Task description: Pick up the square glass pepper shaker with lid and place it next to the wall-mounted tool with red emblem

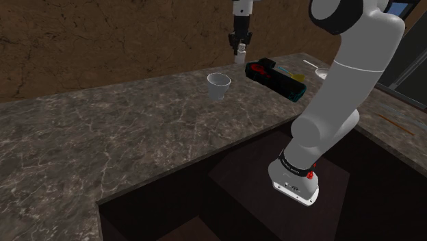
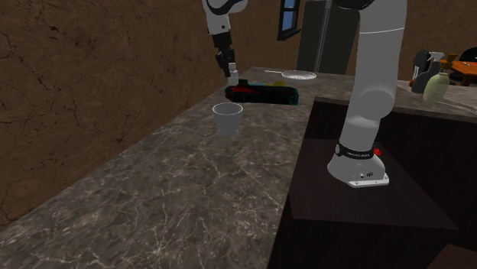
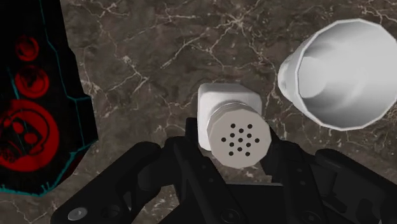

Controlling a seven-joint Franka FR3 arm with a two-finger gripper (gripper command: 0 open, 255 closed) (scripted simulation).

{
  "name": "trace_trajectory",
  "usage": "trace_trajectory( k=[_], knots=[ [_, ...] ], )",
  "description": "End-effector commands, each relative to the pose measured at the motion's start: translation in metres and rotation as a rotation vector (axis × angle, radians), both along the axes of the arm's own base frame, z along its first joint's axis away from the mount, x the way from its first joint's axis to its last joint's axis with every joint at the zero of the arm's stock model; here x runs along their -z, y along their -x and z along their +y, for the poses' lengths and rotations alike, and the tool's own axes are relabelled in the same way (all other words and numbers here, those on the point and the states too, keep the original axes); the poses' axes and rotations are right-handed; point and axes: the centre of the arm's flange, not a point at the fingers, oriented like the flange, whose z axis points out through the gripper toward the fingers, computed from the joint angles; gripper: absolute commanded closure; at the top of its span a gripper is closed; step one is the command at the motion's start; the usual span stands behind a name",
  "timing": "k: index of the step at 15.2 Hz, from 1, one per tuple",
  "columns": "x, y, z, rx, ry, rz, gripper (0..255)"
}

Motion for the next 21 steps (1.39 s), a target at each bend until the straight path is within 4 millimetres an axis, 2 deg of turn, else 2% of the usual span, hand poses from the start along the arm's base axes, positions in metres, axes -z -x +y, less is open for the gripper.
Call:
trace_trajectory(
  k=[1,21],
  knots=[
    [0.009,0.0,-0.004,-0.001,0.0,0.0,255],
    [0.114,0.0,-0.004,-0.001,0.0,0.0,255]
  ],
)
